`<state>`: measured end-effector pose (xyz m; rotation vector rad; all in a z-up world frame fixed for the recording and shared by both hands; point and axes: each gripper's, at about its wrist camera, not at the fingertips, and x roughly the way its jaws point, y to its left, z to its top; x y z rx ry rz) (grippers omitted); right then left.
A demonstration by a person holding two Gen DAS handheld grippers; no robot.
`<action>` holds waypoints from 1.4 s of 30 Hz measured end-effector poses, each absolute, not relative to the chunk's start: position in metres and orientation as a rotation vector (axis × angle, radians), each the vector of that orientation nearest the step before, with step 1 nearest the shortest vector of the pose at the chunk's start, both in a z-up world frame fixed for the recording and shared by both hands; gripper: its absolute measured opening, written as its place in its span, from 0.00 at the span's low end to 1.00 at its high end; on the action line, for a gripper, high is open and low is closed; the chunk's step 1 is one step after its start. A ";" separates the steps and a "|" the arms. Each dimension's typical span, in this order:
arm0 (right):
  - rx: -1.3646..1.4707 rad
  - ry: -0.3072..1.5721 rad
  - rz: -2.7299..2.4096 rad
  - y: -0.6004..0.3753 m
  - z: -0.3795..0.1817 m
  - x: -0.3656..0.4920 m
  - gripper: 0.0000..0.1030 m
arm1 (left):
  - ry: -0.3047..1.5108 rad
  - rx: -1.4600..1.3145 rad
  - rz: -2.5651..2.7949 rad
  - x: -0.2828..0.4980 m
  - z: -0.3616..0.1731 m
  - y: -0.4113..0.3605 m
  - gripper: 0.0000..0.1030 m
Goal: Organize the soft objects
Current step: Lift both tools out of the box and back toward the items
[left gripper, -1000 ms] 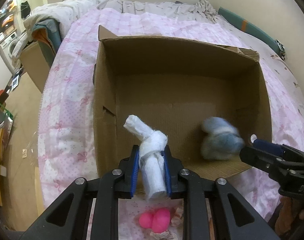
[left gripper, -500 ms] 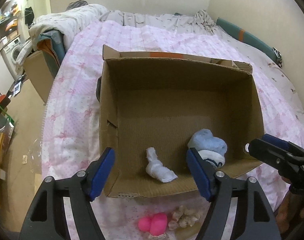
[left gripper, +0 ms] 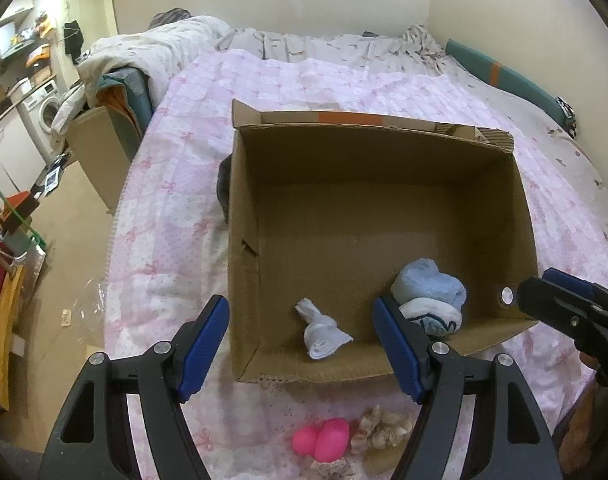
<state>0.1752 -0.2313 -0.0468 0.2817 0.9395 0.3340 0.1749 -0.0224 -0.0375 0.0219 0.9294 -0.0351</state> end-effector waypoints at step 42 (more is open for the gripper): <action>0.208 1.060 0.310 -0.230 -0.050 0.104 1.00 | 1.026 -0.145 0.100 0.097 -0.042 0.037 0.70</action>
